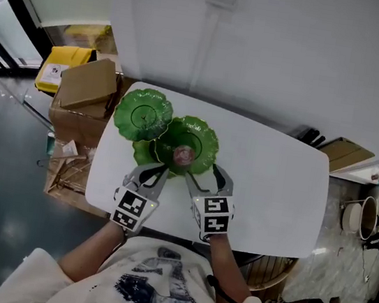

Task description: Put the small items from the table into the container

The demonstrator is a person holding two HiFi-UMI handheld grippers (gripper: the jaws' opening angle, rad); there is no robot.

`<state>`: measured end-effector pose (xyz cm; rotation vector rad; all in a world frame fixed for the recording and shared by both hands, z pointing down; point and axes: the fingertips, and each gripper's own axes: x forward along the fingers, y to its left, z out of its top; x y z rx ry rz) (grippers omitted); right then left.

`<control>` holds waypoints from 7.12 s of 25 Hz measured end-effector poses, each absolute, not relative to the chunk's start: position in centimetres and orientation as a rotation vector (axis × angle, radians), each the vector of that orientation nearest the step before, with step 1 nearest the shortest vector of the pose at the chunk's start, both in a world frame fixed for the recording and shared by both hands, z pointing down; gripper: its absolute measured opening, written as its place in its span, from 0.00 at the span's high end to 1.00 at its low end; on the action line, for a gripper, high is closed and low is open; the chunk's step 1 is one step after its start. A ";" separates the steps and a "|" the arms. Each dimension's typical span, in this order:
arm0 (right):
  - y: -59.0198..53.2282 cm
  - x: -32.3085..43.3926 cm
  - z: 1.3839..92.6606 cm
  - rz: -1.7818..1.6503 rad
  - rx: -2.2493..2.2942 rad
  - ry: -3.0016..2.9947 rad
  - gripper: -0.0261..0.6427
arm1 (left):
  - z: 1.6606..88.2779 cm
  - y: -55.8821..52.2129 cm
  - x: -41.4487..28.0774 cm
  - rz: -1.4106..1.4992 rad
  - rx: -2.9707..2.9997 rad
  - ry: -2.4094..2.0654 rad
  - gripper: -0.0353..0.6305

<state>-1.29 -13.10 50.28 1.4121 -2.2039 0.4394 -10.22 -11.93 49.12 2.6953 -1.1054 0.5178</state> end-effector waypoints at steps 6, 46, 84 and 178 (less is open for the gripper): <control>-12.0 2.0 50.1 0.444 1.401 -2.236 0.48 | 48.8 -11.1 -7.3 0.533 2.683 -1.147 0.96; -7.9 15.0 48.0 0.409 1.805 -2.214 0.96 | 47.2 -10.8 -0.3 0.473 2.726 -1.197 0.96; -2.4 12.8 59.8 0.637 1.214 -2.300 0.55 | 56.1 -4.3 2.1 0.622 2.482 -1.329 0.96; -12.8 4.2 50.9 0.440 1.371 -2.263 0.70 | 49.1 -13.8 -7.7 0.529 2.629 -1.373 0.96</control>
